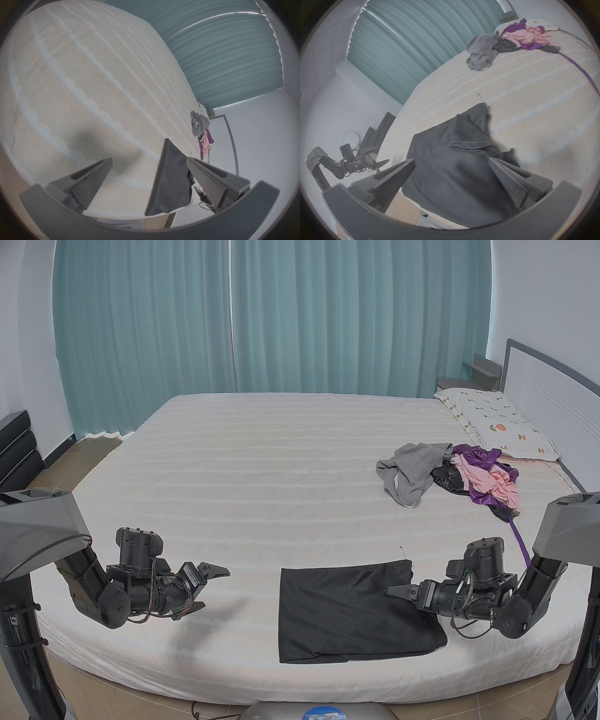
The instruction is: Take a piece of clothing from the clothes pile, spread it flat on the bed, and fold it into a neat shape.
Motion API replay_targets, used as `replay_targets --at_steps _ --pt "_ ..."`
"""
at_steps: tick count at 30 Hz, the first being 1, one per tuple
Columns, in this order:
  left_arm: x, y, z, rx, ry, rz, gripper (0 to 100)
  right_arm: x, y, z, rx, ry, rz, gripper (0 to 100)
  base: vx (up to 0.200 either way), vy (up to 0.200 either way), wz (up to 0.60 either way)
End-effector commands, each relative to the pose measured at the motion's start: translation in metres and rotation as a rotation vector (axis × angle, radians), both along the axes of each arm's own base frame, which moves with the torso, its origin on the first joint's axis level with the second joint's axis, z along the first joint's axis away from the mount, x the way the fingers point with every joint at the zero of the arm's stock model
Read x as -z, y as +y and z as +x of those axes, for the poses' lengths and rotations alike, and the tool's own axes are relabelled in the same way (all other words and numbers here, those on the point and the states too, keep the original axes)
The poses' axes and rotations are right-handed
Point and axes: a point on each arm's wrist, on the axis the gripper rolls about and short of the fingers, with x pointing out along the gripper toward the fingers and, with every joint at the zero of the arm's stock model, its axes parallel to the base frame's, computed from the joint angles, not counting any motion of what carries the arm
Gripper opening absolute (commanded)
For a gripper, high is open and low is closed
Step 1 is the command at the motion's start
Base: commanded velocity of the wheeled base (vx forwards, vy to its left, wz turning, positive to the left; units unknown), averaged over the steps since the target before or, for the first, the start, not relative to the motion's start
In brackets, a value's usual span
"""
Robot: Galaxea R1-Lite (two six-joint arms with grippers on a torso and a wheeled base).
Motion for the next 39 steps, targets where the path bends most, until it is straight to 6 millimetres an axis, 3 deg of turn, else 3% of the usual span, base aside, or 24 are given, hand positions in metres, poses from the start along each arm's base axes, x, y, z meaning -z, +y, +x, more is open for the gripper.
replay_targets --at_steps 1,5,8,14,18,27,34,39 --pt "0.001 0.000 0.000 0.003 0.001 0.001 100 0.009 0.041 0.014 -0.088 0.022 -0.001 100 0.000 0.000 0.00" --pt "0.001 0.000 0.000 0.003 0.001 0.001 100 0.012 0.058 0.020 -0.104 0.043 0.011 100 0.000 0.000 0.00" --pt "0.001 0.000 0.000 0.003 0.001 0.001 100 0.014 0.072 0.036 -0.102 0.050 0.029 100 0.000 0.000 0.00" --pt "0.001 0.000 0.000 0.003 0.001 0.001 100 0.010 0.075 0.051 -0.083 0.088 0.009 100 0.000 0.000 0.00" --pt "0.001 0.000 0.000 0.003 0.001 0.001 100 0.008 0.066 0.063 -0.028 0.078 -0.007 100 0.000 0.000 0.00" --pt "0.001 0.000 0.000 0.003 0.001 0.001 100 0.011 0.022 0.104 0.200 0.000 -0.063 100 0.000 0.000 0.00" --pt "0.001 -0.001 0.000 0.001 0.001 0.002 100 0.002 -0.001 0.111 0.264 -0.031 -0.047 100 0.000 0.000 0.00" --pt "0.002 -0.001 0.004 -0.002 -0.003 0.004 100 0.001 -0.011 0.103 0.251 -0.038 -0.006 100 0.000 0.000 0.00"
